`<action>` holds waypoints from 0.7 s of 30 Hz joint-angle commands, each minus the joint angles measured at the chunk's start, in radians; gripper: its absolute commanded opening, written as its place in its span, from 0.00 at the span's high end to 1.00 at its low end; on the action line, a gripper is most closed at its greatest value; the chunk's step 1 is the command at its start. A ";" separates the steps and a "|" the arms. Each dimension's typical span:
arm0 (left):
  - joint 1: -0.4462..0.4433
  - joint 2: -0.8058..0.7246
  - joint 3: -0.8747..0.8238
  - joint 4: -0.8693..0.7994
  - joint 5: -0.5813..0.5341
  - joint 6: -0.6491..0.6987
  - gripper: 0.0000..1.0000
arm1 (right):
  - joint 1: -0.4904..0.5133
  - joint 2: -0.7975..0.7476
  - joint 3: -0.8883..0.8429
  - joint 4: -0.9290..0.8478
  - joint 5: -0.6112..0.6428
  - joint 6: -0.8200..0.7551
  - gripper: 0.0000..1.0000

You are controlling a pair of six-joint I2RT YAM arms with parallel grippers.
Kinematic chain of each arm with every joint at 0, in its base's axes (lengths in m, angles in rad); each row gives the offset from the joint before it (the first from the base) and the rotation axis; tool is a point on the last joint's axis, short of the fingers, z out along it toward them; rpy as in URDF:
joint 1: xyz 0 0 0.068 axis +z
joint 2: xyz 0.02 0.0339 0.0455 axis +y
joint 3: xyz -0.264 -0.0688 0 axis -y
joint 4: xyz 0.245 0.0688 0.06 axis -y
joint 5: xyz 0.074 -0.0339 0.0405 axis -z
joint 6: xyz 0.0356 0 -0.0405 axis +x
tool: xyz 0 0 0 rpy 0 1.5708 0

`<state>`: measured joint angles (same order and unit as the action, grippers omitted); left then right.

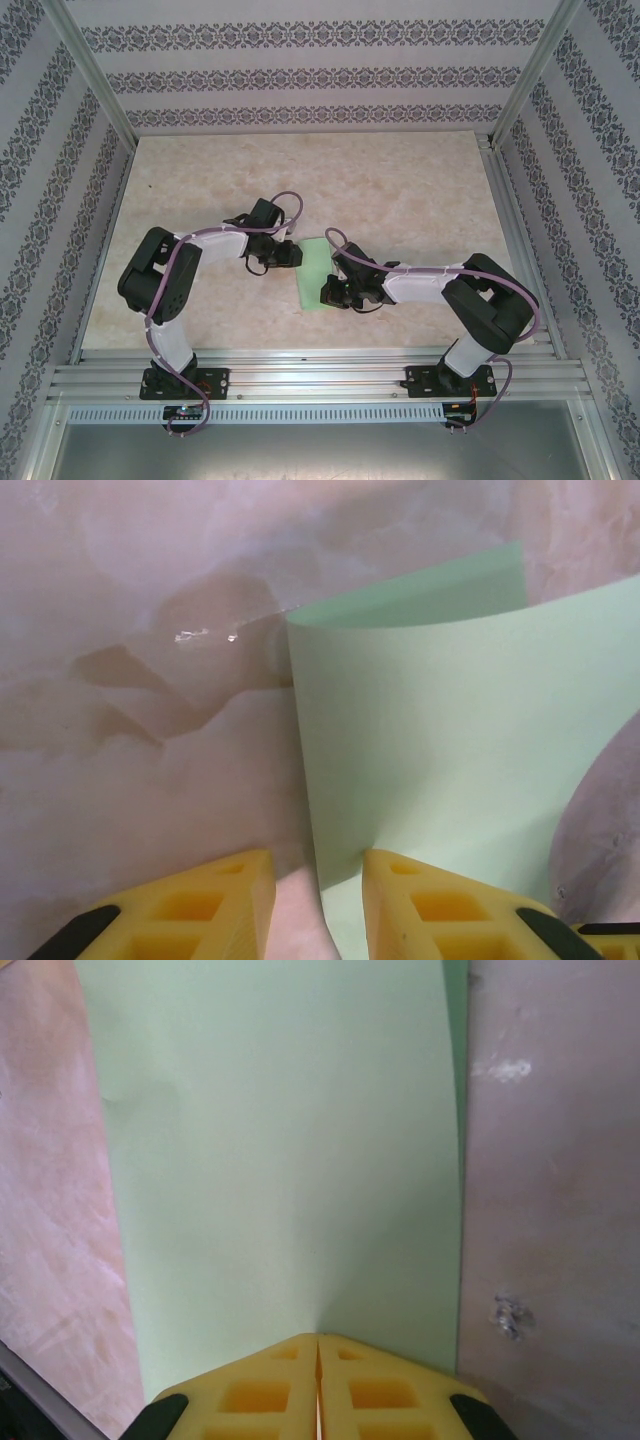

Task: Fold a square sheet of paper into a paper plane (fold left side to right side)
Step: First fold the square sheet of paper in half at the center of the table.

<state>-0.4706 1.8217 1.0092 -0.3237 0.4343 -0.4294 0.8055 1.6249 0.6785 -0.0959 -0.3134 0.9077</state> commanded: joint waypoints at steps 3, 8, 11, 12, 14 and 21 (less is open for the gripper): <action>0.059 -0.095 -0.018 -0.008 -0.017 0.049 0.70 | 0.031 0.068 -0.043 -0.182 0.049 -0.020 0.91; 0.062 -0.204 -0.066 0.006 0.044 0.032 0.70 | 0.037 0.085 -0.027 -0.174 0.050 -0.019 0.91; 0.052 -0.247 -0.110 0.066 0.127 -0.013 0.71 | 0.043 0.098 -0.013 -0.173 0.048 -0.022 0.91; 0.045 -0.255 -0.122 0.078 0.140 -0.024 0.72 | 0.043 0.101 -0.010 -0.173 0.048 -0.023 0.91; 0.028 -0.270 -0.146 0.102 0.155 -0.046 0.72 | 0.044 0.102 -0.005 -0.172 0.045 -0.025 0.91; -0.022 -0.262 -0.201 0.183 0.156 -0.102 0.76 | 0.044 0.102 -0.002 -0.182 0.053 -0.026 0.91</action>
<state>-0.4763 1.5623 0.8238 -0.2268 0.5701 -0.4889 0.8249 1.6535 0.7181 -0.1200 -0.3115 0.8967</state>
